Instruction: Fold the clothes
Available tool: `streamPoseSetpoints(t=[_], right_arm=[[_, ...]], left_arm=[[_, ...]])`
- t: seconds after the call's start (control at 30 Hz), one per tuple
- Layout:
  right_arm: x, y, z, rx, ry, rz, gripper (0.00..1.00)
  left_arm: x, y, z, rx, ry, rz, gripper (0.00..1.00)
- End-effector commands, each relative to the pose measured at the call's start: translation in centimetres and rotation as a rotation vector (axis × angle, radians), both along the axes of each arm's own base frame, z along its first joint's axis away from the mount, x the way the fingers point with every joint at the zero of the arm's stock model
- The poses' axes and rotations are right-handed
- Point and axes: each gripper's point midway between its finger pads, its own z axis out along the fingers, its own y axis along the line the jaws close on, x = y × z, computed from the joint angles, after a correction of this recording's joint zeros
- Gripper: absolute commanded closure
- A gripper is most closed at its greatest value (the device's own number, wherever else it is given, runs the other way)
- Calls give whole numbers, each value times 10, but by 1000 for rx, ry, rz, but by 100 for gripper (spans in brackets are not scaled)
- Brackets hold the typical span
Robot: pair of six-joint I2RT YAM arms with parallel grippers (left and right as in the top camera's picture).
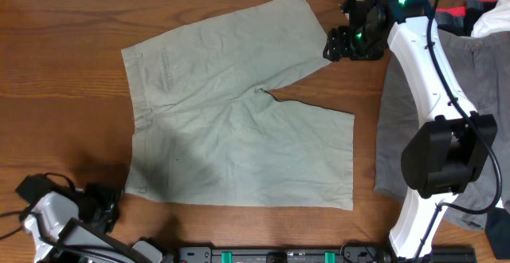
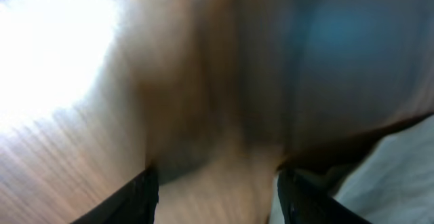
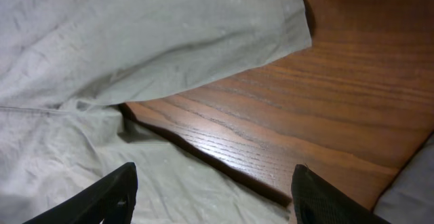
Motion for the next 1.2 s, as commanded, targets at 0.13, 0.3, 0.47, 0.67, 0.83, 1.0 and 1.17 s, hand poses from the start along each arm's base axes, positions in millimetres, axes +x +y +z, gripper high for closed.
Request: streamPoseSetpoints(t=[0.13, 0.3, 0.47, 0.67, 0.83, 1.0, 1.17], right_arm=[[-4, 8, -2, 16, 20, 4, 29], [-7, 7, -3, 14, 32, 5, 28], [-8, 7, -3, 13, 36, 5, 28], [-7, 7, -3, 13, 35, 5, 28], [-7, 7, -3, 13, 35, 5, 28], [-7, 7, -3, 13, 35, 5, 28], [-13, 7, -5, 9, 58, 6, 30]], left_arm=[[26, -17, -3, 9, -30, -77, 42], [32, -30, -5, 15, -14, -145, 52], [33, -28, -6, 27, -5, -141, 53], [29, -33, -6, 11, 9, -148, 60], [31, -44, -7, 3, 19, -199, 85], [31, -43, -10, 44, 44, -232, 94], [34, -37, 1, 66, 42, -231, 94]])
